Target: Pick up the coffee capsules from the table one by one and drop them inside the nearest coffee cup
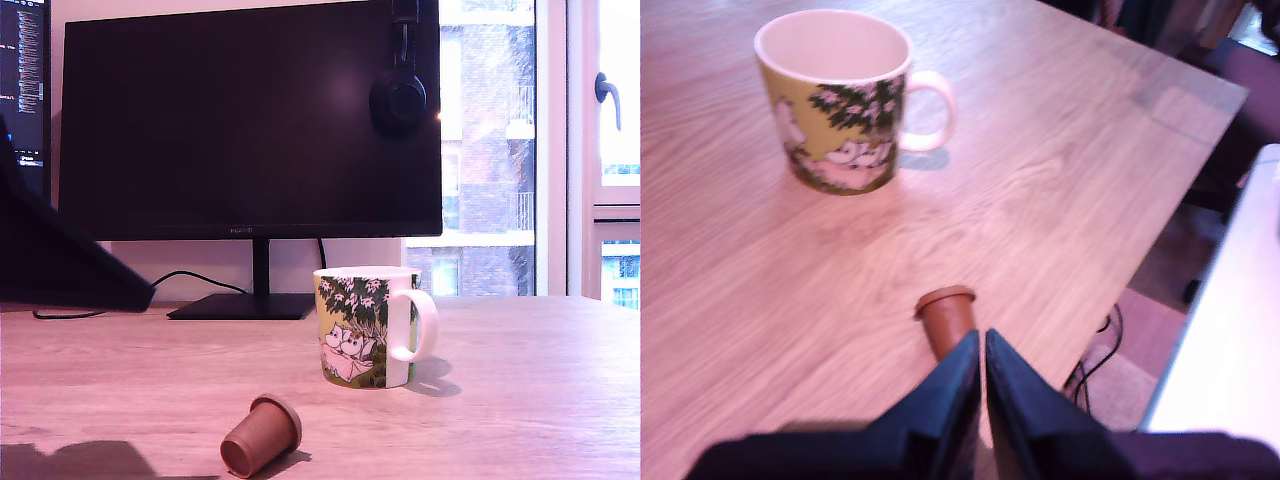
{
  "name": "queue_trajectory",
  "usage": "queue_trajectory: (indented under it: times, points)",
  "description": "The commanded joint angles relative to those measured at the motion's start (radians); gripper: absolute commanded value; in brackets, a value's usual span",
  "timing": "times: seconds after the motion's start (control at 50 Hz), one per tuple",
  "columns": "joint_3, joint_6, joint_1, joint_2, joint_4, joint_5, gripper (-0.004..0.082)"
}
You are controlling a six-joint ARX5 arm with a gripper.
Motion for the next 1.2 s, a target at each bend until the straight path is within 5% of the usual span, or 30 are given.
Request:
queue_trajectory:
  times: [0.0, 0.1, 0.46, 1.18]
  points:
    - [-0.024, 0.003, 0.0, 0.024, 0.004, -0.026, 0.0128]
    - [-0.024, 0.01, 0.0, 0.066, 0.033, -0.025, 0.0324]
    - [-0.024, 0.047, -0.001, 0.24, 0.242, -0.018, 0.044]
    - [-0.023, 0.018, -0.023, 0.559, 0.563, -0.041, 0.045]
